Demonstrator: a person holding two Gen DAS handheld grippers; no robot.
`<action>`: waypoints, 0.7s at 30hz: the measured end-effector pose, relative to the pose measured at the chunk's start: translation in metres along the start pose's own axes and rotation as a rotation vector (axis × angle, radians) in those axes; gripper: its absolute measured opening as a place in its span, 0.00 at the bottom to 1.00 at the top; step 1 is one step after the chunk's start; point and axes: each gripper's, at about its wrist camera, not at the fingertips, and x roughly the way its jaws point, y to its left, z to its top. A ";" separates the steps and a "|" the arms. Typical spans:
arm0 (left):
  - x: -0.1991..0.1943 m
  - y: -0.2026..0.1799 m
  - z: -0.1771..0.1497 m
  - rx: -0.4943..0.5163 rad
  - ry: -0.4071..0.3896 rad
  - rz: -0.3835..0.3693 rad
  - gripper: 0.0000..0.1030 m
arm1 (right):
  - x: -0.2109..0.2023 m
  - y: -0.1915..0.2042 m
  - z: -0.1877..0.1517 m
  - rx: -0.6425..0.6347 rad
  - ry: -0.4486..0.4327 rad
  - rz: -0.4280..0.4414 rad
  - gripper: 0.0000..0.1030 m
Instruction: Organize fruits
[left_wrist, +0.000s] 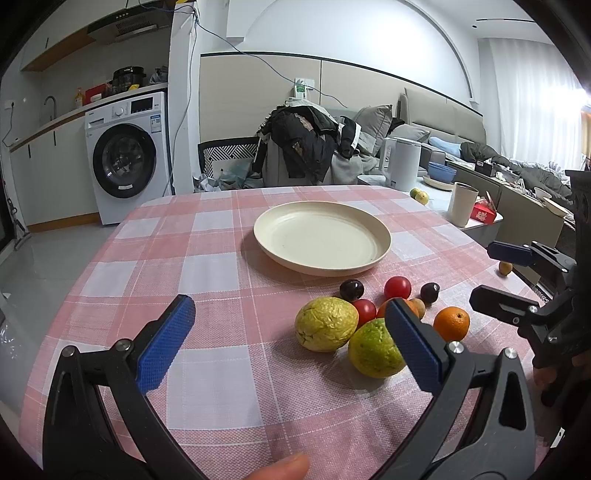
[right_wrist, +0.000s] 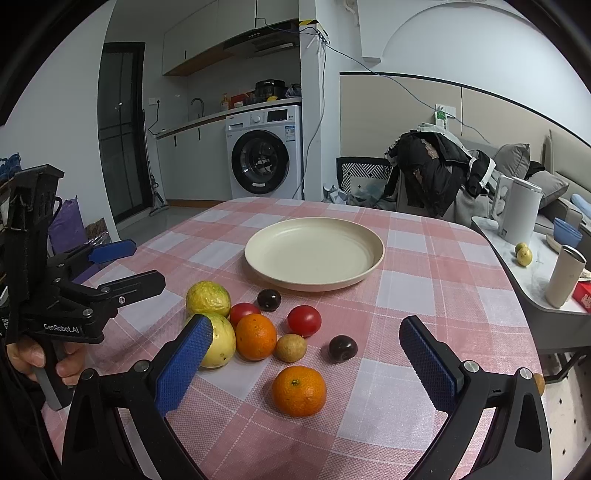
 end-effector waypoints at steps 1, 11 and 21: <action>0.000 0.001 0.000 0.000 -0.001 0.000 0.99 | 0.000 0.000 0.000 0.001 0.000 0.001 1.00; 0.000 0.002 -0.001 -0.002 -0.003 -0.006 0.99 | 0.005 0.007 -0.001 -0.008 0.004 0.003 1.00; 0.003 0.002 -0.003 0.003 0.004 -0.012 0.99 | 0.007 0.007 -0.001 -0.008 0.006 0.008 1.00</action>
